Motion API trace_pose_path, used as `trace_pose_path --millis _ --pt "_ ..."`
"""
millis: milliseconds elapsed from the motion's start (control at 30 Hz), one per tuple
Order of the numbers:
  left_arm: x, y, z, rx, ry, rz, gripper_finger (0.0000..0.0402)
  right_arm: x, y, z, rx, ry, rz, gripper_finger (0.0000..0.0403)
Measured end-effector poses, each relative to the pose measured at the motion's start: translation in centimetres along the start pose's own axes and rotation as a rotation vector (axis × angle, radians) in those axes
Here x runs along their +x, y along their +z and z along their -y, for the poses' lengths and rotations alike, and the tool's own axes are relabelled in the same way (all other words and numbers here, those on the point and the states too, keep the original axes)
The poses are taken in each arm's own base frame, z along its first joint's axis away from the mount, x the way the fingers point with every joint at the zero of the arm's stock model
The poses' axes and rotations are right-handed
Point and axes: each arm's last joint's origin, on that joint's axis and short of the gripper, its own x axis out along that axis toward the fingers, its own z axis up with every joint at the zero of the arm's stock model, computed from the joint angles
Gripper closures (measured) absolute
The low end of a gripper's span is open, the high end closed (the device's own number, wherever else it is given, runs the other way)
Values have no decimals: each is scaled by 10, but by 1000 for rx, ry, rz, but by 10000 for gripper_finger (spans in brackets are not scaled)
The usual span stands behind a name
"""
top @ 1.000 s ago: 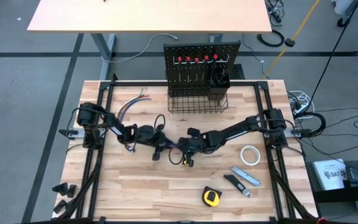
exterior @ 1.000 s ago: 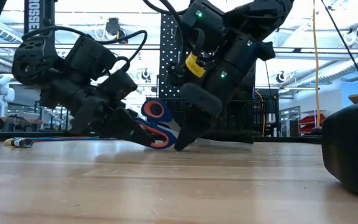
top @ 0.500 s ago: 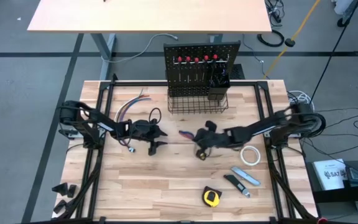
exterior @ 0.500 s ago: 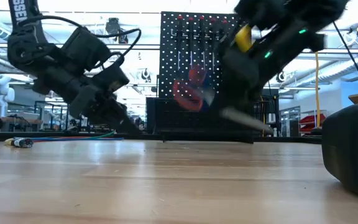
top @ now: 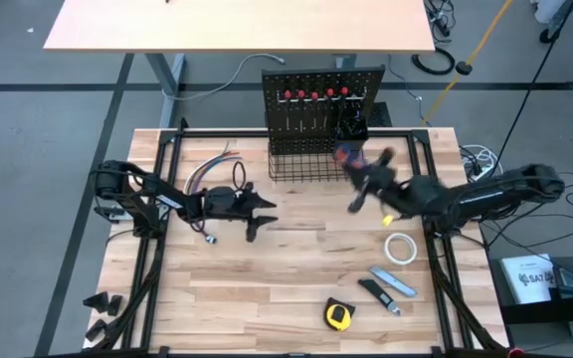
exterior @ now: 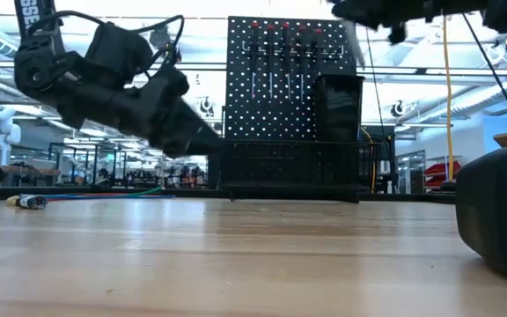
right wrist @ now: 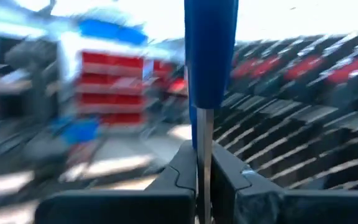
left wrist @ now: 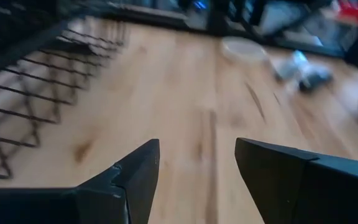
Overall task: Hang tools onto peg board
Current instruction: Put the scissor into the black bin on the pegboard
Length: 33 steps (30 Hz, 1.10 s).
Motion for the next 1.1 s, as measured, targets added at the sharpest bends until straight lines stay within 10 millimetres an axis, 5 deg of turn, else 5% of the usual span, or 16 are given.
trace_pose_path --millis 167,300,667,1100 --pt "7 14 -2 -95 106 79 185 -7 36 33 5 -184 211 395" --pt "11 14 2 -106 117 77 184 -6 44 50 6 -273 306 395" --pt "17 -8 24 -85 49 -36 184 31 11 75 -7 -494 282 395" --pt "17 -14 28 -71 39 -83 185 55 -28 78 -40 -528 206 395"
